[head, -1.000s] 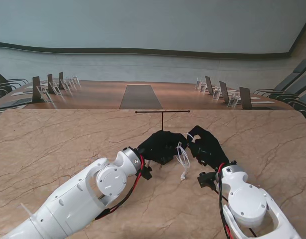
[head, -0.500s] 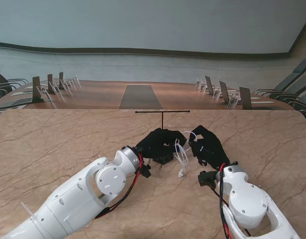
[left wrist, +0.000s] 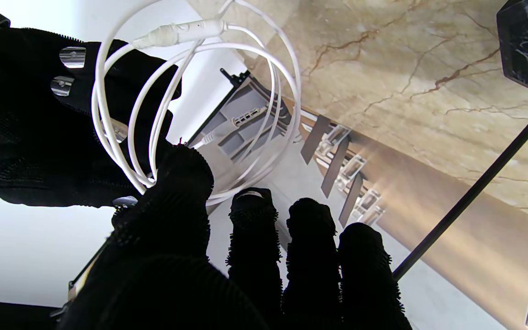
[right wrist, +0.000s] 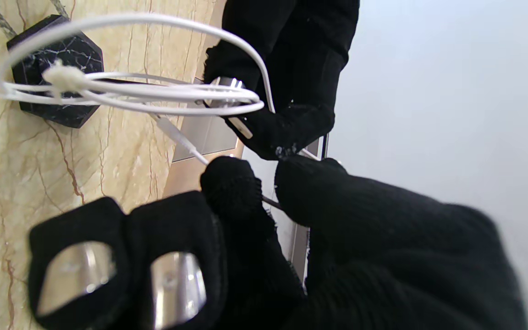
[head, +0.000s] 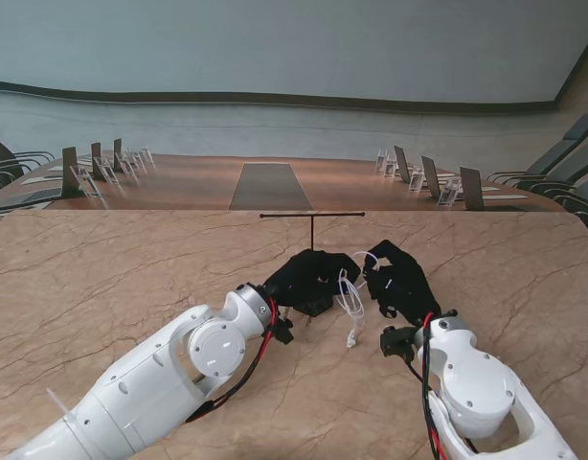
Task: Take the wired earphone off the rack, coil the cable and place them on the table
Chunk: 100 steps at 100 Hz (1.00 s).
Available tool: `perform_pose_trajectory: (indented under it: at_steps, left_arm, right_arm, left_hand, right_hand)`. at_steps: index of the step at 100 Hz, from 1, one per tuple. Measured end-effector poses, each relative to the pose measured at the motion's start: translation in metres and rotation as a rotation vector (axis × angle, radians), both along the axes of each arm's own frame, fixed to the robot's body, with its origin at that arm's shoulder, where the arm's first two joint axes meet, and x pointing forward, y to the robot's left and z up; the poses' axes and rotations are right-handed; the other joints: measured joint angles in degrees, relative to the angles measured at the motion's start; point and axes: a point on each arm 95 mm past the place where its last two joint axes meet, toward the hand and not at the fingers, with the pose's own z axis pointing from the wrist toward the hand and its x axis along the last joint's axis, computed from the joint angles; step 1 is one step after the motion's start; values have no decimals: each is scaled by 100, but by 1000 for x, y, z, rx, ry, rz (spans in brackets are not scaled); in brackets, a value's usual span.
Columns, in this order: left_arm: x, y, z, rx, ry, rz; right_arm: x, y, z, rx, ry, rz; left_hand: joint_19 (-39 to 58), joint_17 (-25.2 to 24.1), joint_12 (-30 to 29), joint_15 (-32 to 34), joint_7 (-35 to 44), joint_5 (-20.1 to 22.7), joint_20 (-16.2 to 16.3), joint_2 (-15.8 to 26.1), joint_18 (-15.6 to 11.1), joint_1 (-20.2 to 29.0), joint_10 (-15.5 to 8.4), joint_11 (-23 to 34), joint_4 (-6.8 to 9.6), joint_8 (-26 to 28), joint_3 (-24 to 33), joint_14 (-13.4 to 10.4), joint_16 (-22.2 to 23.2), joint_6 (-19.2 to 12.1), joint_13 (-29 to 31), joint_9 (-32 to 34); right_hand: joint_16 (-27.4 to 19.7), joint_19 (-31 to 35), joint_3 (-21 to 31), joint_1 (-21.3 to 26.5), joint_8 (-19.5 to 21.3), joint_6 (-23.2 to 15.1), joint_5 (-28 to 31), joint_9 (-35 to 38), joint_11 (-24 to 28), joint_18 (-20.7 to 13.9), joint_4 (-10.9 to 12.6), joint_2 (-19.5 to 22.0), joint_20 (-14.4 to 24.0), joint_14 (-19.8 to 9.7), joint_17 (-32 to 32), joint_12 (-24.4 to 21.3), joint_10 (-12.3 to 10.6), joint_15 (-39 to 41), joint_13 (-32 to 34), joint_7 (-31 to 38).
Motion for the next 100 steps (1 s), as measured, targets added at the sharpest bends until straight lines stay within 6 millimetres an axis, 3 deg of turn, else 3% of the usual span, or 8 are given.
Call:
perform_pose_trajectory:
  at_steps: [93, 98, 100]
  left_arm:
    - [10, 1, 1, -26, -24, 23]
    - [10, 1, 1, -26, -24, 23]
    - [10, 2, 1, -26, -24, 24]
  right_arm:
    - [-4, 11, -9, 27, 74, 28]
    - [-4, 10, -9, 27, 73, 28]
    - [-4, 10, -9, 27, 73, 29]
  left_hand:
    - [2, 11, -55, 1, 26, -117, 1, 179, 10, 134, 1, 0, 154, 72, -323, 3, -20, 0, 0, 0]
    - [2, 12, -57, 1, 26, -156, 1, 431, 13, 554, 1, 0, 337, 72, -1092, 7, -64, -2, 2, 0]
    - [2, 12, -58, 1, 34, -159, 1, 469, 16, 642, 1, 0, 340, 73, -1246, 8, -70, -2, 2, 1]
  right_hand:
    - [62, 7, 44, 0, 3, 64, -2, -2, 0, 0, 0, -1, 55, 1, 1, 0, 5, 2, 0, 10]
    - [63, 7, 48, 0, 4, 67, -3, -3, 0, 1, 0, -1, 66, 1, 1, 0, 5, 2, 0, 10]
    - [63, 7, 48, 0, 4, 68, -4, -3, 0, 1, 0, -1, 67, 1, 1, 0, 5, 3, 0, 10]
